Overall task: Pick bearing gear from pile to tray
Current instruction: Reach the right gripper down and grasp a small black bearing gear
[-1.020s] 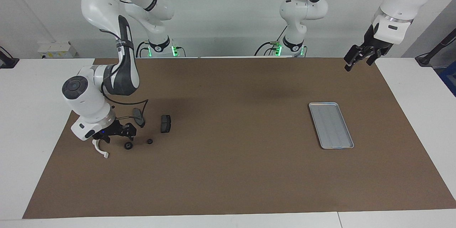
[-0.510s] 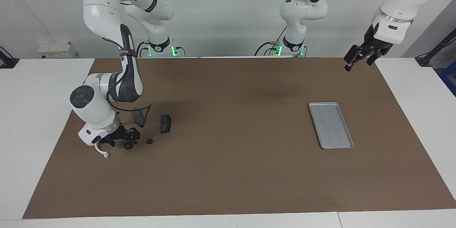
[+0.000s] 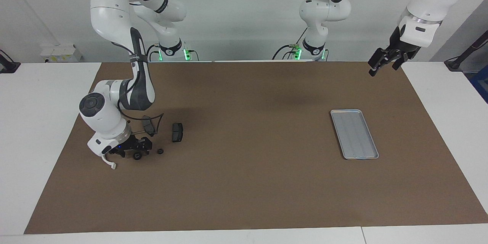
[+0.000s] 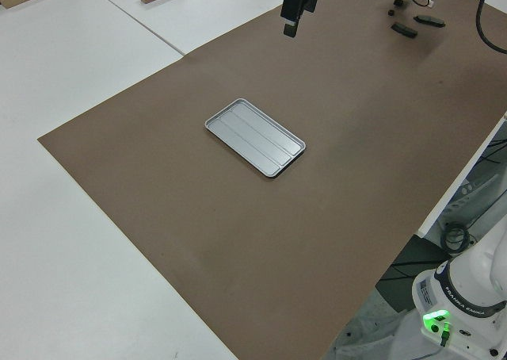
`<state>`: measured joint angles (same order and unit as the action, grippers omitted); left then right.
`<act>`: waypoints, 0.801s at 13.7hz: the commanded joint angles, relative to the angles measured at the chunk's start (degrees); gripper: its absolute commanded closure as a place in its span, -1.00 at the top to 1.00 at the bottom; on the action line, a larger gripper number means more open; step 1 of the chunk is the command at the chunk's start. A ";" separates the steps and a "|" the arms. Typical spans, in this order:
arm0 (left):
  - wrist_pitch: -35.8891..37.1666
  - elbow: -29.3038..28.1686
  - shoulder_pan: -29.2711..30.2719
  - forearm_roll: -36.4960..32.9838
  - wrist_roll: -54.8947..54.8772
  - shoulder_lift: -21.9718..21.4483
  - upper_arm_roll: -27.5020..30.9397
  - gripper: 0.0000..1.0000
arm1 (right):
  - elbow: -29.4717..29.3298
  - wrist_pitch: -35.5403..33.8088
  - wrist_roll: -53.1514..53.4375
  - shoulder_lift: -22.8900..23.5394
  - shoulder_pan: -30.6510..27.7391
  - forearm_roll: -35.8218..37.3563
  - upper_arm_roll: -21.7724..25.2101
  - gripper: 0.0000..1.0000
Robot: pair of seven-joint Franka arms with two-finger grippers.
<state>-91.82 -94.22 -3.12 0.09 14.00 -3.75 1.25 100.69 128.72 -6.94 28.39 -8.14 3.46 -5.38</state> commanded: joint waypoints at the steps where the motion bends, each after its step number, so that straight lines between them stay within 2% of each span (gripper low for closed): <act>1: -0.20 -1.31 0.30 0.43 -0.29 -1.43 -0.02 1.00 | 0.74 1.44 -0.45 0.00 -0.21 0.67 -0.07 0.23; 2: -0.20 -1.31 0.30 0.43 -0.29 -1.43 -0.10 1.00 | 0.74 1.44 -0.53 0.00 -0.21 0.67 -0.07 0.07; 4: -0.20 -1.31 0.30 0.43 -0.29 -1.43 -0.02 1.00 | 0.48 1.35 -0.71 0.00 -0.30 0.67 -0.07 -0.82; 5: -0.20 -1.31 0.30 0.43 -0.29 -1.43 -0.02 1.00 | 0.21 1.18 -0.71 -0.08 -0.30 0.67 -0.07 -1.00; 8: -0.20 -1.31 0.30 0.43 -0.29 -1.43 -0.10 1.00 | -2.06 -1.88 -0.19 -1.92 1.10 0.67 0.01 -1.00; 9: -0.20 -1.31 0.30 0.43 -0.29 -1.43 -0.10 1.00 | -5.90 -7.55 1.82 -3.15 3.20 0.67 0.10 -1.00; 11: -0.20 -1.31 0.30 0.43 -0.29 -1.43 -0.02 1.00 | -19.58 -22.48 8.14 -2.20 7.06 0.85 -0.16 -1.00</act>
<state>-91.82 -94.22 -3.12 0.09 14.00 -3.75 1.25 92.09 117.81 -3.76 26.10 -4.57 3.49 -5.42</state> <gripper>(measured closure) 0.000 0.652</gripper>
